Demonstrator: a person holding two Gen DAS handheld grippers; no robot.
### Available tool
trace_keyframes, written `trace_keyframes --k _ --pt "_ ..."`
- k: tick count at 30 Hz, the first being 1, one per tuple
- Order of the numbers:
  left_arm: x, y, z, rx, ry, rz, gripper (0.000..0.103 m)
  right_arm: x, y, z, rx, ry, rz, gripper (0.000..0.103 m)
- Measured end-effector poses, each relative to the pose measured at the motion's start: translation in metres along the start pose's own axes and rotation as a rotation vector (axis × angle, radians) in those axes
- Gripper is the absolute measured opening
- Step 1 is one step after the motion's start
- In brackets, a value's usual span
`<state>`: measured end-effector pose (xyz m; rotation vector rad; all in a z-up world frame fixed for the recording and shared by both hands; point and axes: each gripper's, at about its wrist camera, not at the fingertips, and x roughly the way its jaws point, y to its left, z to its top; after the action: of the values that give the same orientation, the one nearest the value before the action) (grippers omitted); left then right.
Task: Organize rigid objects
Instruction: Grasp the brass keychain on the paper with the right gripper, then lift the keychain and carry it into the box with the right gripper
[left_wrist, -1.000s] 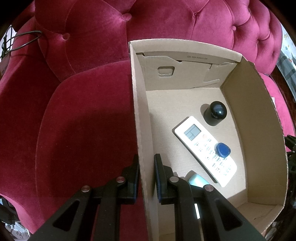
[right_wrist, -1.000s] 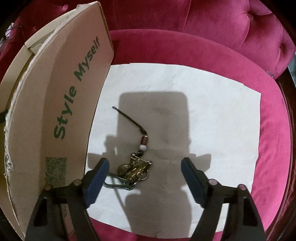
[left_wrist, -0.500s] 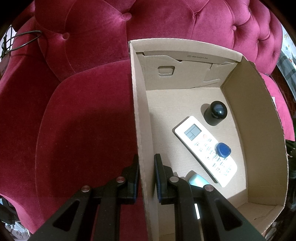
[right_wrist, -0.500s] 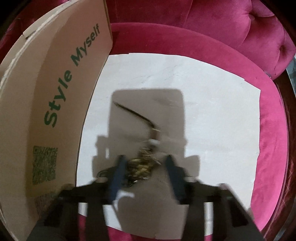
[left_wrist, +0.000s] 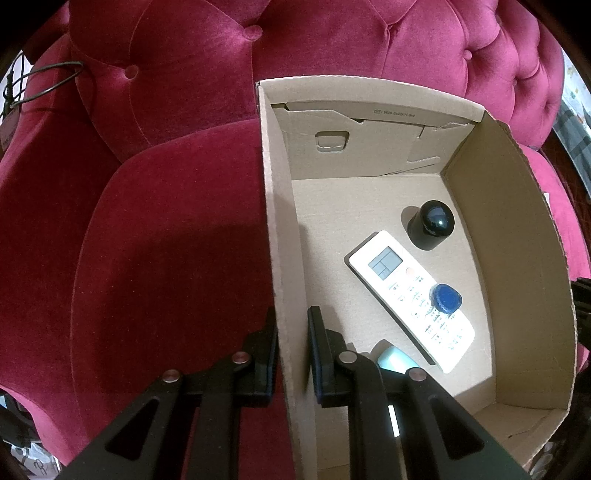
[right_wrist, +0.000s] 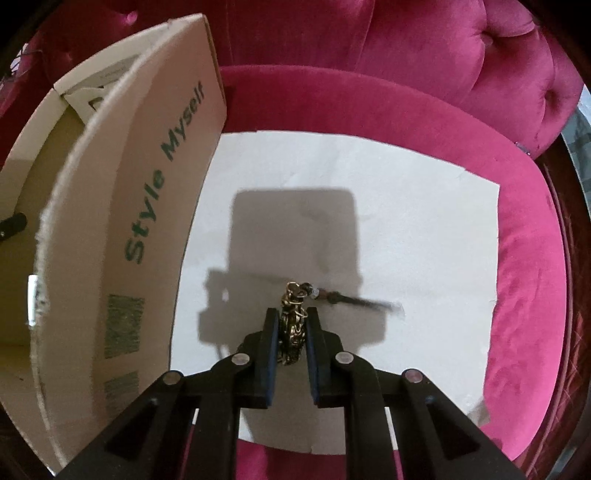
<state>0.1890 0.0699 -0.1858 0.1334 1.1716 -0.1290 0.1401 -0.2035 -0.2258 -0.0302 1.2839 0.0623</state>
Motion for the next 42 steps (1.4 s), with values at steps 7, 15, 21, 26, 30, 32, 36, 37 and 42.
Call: trace_keyframes --k 7,15,21,26,30,32,36,37,42 --pt "0.0 0.0 0.001 0.0 0.0 0.0 0.016 -0.022 -0.005 0.002 0.015 -0.03 -0.001 0.012" --pt "0.0 0.0 0.001 -0.003 0.001 -0.001 0.016 -0.045 -0.002 0.007 0.027 -0.068 -0.012 0.012" --pt "0.0 0.001 0.001 -0.004 0.001 -0.001 0.016 -0.074 0.0 0.014 0.02 -0.097 -0.021 0.012" --pt "0.0 0.001 0.0 -0.005 0.001 0.0 0.016 -0.091 0.003 0.02 0.014 -0.121 -0.029 0.012" --pt "0.0 0.0 0.0 -0.004 0.0 0.002 0.016 -0.106 0.006 0.026 0.005 -0.146 -0.036 0.012" --pt "0.0 0.0 -0.001 -0.005 0.001 0.0 0.016 -0.111 0.009 0.029 -0.003 -0.152 -0.039 0.012" --pt "0.001 0.0 0.0 -0.005 0.004 -0.001 0.016 -0.126 0.014 0.038 -0.01 -0.18 -0.041 0.012" --pt "0.002 0.0 0.0 -0.004 0.005 0.0 0.016 -0.129 0.016 0.04 -0.012 -0.185 -0.04 0.012" --pt "0.003 -0.001 0.001 -0.005 0.006 -0.001 0.016 -0.147 0.025 0.051 -0.03 -0.219 -0.036 0.012"
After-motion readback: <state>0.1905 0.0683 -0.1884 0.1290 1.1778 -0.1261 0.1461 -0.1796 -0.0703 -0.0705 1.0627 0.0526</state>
